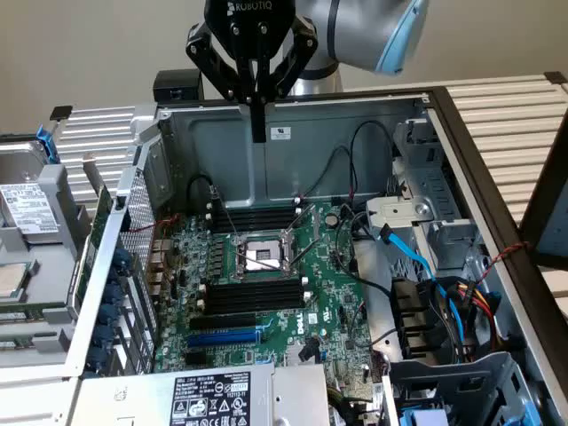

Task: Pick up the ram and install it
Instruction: 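Reach for the ram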

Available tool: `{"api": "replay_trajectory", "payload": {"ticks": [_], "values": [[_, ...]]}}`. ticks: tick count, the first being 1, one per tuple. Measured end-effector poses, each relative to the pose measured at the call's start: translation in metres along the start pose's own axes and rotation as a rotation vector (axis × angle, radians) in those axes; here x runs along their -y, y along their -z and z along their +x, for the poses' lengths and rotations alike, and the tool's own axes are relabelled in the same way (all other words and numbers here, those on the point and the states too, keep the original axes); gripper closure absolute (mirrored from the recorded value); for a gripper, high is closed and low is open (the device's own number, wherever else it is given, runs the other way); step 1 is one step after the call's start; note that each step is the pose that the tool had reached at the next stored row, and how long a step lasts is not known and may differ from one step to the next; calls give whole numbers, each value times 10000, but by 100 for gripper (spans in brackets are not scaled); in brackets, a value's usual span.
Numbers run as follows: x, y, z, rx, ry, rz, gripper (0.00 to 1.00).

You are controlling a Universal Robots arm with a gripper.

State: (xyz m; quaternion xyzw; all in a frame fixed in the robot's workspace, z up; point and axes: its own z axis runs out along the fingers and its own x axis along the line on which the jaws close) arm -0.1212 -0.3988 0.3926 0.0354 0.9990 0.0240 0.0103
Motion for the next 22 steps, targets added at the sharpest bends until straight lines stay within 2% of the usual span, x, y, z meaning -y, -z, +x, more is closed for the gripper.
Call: {"api": "replay_trajectory", "payload": {"ticks": [15,17,22], "values": [[1,1,12,-1,-1,2,89],[4,2,68,-1,1,2,89],[18,6,295,1,0,0,89]]}}
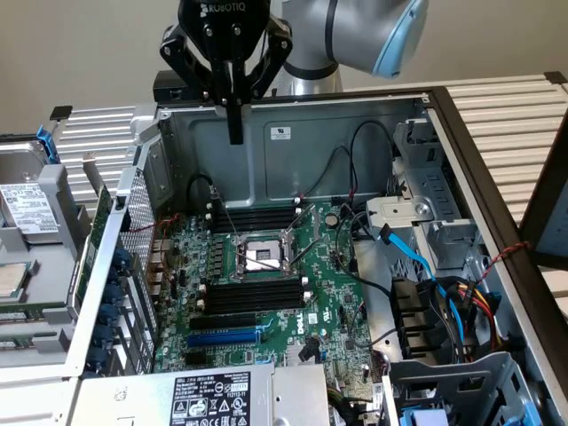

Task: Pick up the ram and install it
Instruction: 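Reach for the ram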

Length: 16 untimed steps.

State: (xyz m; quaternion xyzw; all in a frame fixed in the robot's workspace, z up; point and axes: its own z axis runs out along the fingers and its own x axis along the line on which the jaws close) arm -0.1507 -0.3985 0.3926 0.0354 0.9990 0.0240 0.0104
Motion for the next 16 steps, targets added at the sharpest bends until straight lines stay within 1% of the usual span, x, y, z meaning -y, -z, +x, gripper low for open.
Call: {"api": "replay_trajectory", "payload": {"ticks": [16], "values": [[43,16,727,-1,0,0,89]]}}
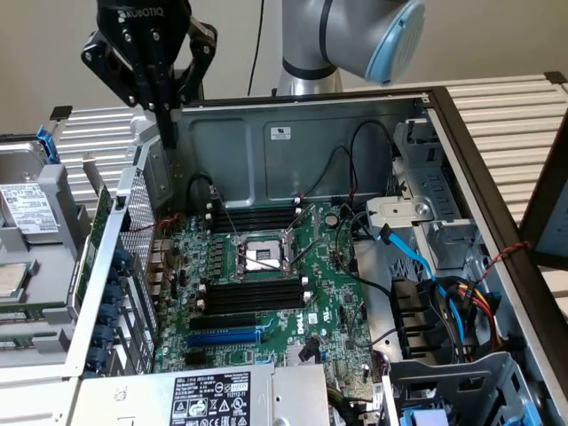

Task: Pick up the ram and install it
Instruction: 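Reach for the ram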

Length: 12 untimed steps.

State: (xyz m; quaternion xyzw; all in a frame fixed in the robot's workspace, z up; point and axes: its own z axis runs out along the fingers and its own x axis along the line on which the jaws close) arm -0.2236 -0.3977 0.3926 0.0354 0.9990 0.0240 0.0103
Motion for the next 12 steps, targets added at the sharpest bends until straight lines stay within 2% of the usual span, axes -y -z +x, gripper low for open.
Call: {"api": "replay_trajectory", "payload": {"ticks": [12], "values": [[37,12,544,0,2,0,89]]}}
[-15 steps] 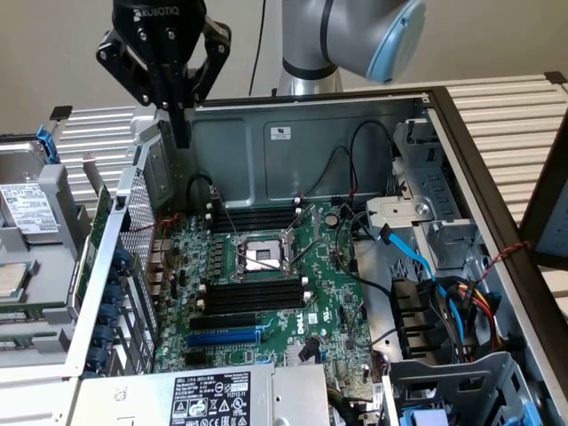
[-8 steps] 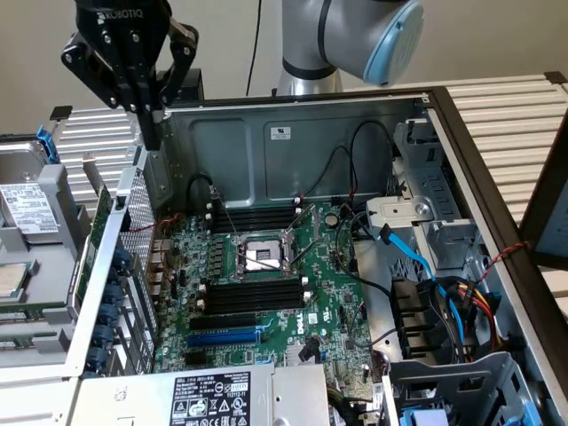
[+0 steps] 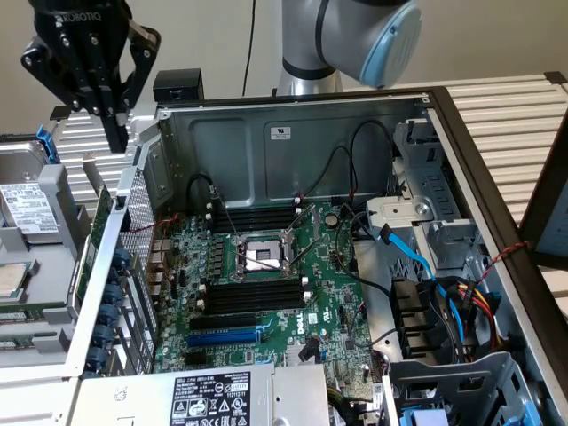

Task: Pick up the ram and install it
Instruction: 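Reach for the ram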

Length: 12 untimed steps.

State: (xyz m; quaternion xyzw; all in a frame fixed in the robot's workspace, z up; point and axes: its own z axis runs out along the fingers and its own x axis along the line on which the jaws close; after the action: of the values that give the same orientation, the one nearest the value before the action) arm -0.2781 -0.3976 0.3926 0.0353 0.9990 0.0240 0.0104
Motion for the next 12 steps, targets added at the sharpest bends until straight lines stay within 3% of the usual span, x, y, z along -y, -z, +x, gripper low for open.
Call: {"api": "replay_trajectory", "payload": {"ticks": [12], "values": [[38,12,546,0,-1,0,89]]}}
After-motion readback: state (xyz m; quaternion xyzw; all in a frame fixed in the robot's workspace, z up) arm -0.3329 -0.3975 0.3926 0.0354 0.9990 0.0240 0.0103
